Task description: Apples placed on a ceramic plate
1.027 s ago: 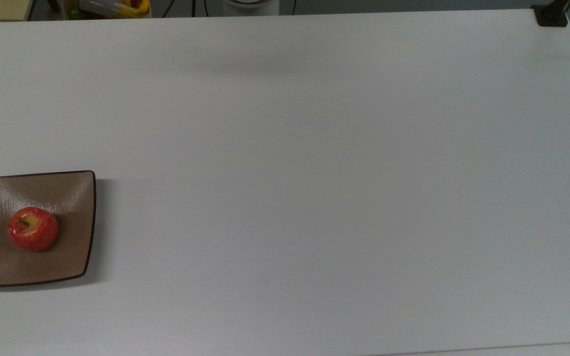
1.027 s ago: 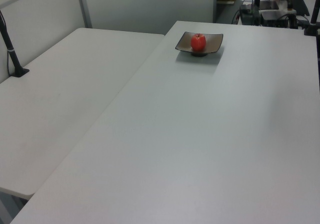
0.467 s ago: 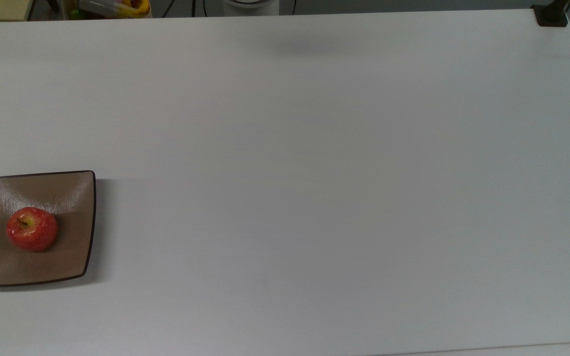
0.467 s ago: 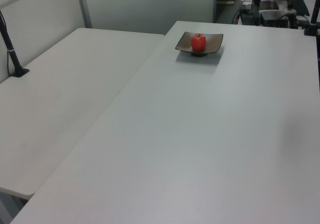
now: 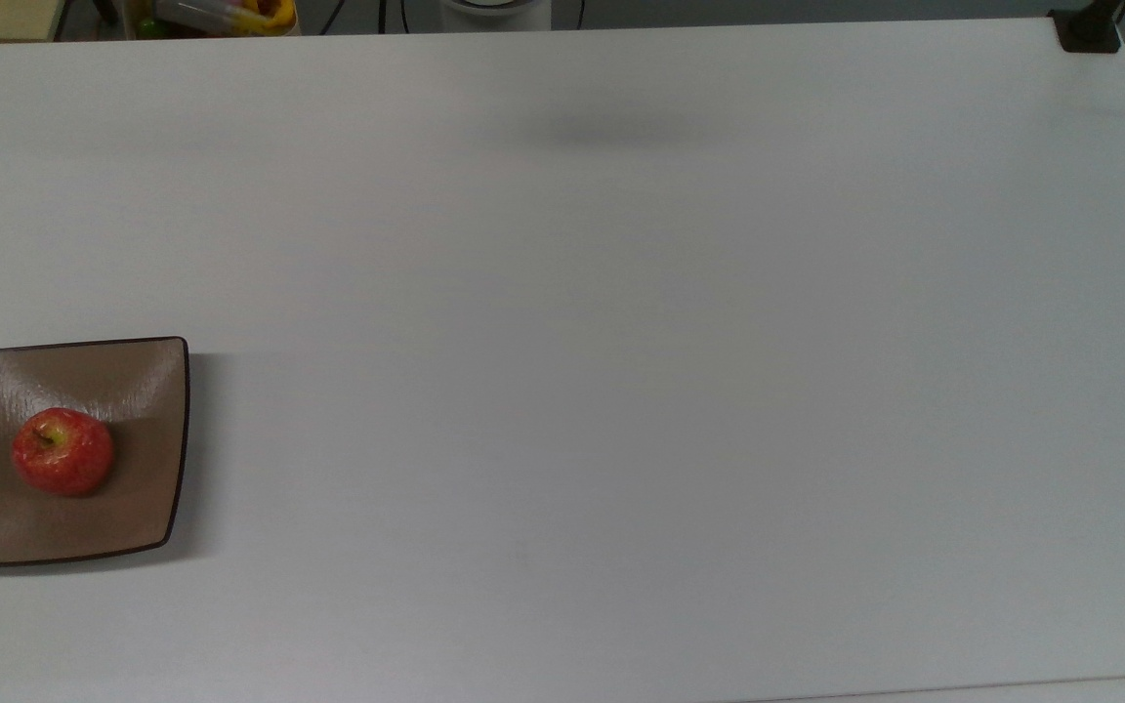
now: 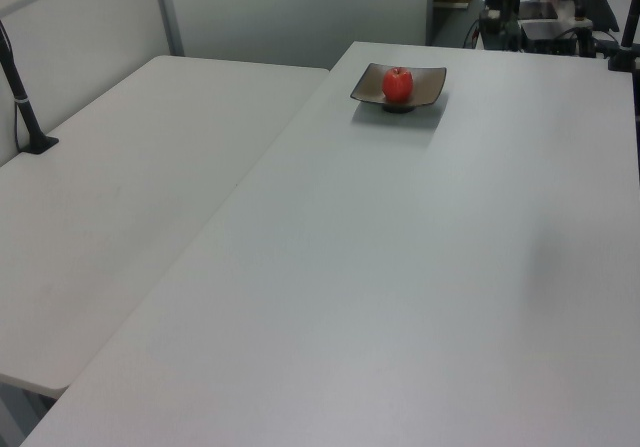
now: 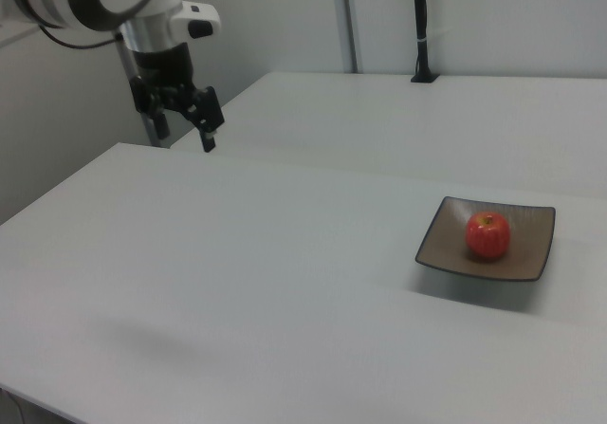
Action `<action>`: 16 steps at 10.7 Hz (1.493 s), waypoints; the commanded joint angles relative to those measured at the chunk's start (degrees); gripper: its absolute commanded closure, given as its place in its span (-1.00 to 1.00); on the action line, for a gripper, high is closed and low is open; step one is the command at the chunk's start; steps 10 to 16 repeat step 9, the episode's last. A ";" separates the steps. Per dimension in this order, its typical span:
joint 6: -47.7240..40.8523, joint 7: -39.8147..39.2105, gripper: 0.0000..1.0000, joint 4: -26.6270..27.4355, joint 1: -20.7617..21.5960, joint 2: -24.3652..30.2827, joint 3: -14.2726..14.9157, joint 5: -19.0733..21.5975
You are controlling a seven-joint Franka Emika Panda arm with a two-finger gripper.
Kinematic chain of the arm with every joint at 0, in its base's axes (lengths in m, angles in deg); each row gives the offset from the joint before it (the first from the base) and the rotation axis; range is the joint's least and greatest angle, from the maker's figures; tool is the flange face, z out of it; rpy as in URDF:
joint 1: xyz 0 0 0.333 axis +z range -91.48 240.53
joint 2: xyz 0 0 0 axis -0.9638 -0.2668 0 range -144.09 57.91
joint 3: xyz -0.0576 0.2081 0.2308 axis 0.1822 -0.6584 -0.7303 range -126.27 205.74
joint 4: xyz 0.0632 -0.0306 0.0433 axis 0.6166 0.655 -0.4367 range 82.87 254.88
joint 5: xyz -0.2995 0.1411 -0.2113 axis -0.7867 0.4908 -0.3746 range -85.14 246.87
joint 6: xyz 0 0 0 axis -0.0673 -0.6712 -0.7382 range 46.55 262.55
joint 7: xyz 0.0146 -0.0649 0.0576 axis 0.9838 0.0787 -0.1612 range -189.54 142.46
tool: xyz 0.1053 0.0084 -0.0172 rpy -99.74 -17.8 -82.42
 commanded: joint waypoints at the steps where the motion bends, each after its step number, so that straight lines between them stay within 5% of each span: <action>1: 6.94 -3.87 -1.00 1.08 0.97 -2.27 0.85 -1.90; 16: 7.84 -3.08 -1.00 0.90 0.88 -2.19 1.29 -2.25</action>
